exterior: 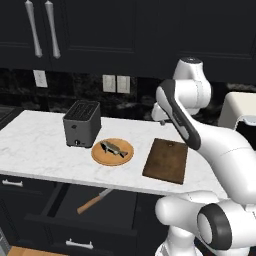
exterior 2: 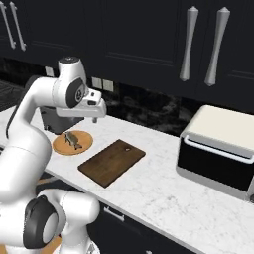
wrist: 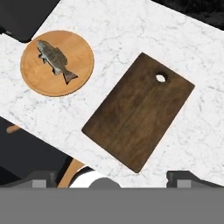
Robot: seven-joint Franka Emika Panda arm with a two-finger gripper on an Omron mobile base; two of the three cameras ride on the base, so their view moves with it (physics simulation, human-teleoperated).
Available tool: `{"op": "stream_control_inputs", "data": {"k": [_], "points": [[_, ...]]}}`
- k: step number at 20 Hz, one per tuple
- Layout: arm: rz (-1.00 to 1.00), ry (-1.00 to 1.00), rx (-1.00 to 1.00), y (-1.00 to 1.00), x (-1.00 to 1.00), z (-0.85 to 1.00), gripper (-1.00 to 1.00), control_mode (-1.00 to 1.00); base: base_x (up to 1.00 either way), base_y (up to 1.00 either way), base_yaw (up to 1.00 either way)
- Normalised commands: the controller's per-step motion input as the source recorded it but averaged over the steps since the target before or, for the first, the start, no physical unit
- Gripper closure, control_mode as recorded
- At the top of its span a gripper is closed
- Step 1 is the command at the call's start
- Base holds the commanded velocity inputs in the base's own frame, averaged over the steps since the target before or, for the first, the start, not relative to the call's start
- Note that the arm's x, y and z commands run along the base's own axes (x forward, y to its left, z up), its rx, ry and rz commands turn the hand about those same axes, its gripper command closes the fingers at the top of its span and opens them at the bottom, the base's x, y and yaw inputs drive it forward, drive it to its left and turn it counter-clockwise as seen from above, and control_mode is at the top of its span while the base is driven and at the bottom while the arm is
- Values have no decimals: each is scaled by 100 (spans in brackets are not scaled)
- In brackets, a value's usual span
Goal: Pick up the knife from the drawer and place it on the cutting board. Then place the meat from the plate to the cutting board.
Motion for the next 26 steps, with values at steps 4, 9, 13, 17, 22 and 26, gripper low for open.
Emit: {"op": "stream_control_inputs", "data": {"k": [4,9,13,17,22,26], "points": [[0,0,0,0,0,0,-100,100,0,0,0],[0,0,0,0,0,0,-100,100,0,0,0],[2,0,0,0,-52,-16,-100,-100,0,0,0],[-3,0,-2,72,-94,-90,-100,-100,0,0,0],[-16,0,-1,100,-50,-100,-100,-100,0,0,0],[-21,2,0,100,-3,-100,-100,-100,0,0,0]]}}
